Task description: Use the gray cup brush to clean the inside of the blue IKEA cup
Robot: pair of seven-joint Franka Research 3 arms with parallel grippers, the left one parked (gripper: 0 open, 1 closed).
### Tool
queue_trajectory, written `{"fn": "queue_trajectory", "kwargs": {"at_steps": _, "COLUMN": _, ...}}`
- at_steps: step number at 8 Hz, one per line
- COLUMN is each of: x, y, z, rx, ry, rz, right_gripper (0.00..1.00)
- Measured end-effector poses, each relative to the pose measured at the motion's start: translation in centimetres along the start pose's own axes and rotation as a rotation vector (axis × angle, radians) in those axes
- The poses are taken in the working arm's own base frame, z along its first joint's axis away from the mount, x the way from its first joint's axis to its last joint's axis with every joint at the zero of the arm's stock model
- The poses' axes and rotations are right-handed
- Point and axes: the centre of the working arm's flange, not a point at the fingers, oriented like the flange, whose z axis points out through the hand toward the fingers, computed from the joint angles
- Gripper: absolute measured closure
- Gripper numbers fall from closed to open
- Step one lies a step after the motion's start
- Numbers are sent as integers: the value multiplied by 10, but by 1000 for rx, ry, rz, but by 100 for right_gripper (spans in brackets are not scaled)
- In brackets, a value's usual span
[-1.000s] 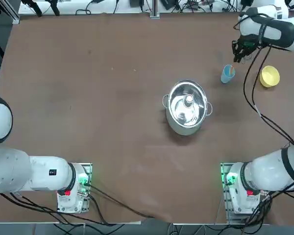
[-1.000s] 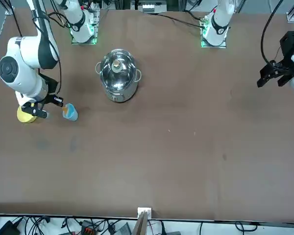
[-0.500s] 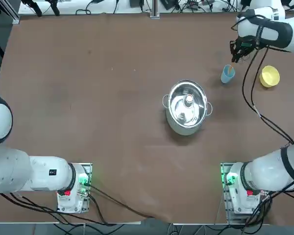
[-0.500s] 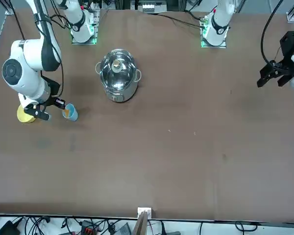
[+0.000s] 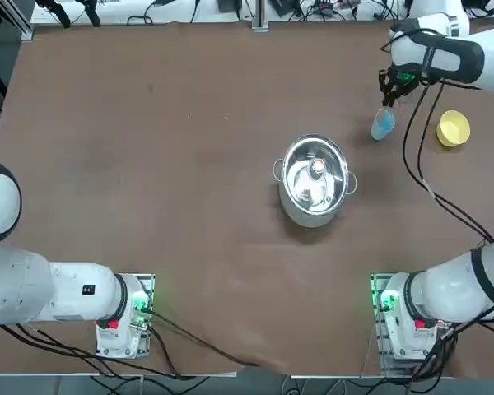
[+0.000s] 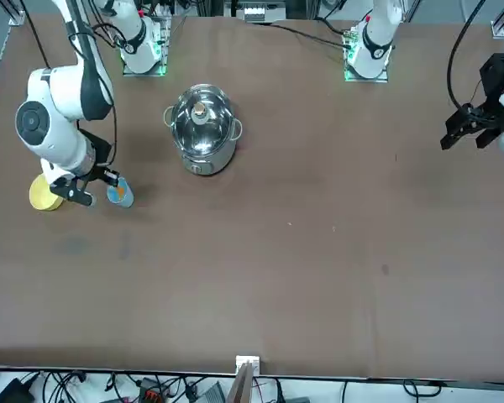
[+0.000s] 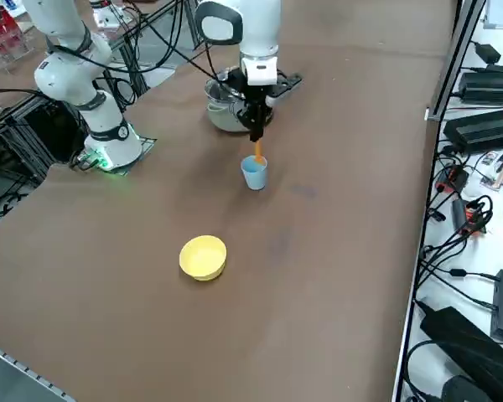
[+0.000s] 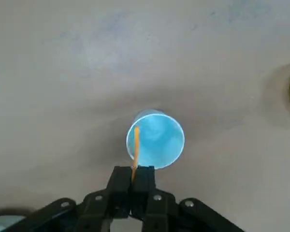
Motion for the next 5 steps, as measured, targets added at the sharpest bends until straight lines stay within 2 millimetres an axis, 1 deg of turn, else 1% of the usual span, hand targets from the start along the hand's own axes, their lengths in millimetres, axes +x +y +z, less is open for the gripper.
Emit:
{"fn": "queue_trajectory", "kwargs": {"at_steps": 2, "x": -3, "y": 3, "z": 3, "rx": -14, "ry": -29, "rz": 7, "right_gripper": 97}}
{"fn": "queue_trajectory", "kwargs": {"at_steps": 5, "x": 2, "y": 18, "z": 3, "rx": -22, "ry": -49, "rz": 39, "right_gripper": 97}}
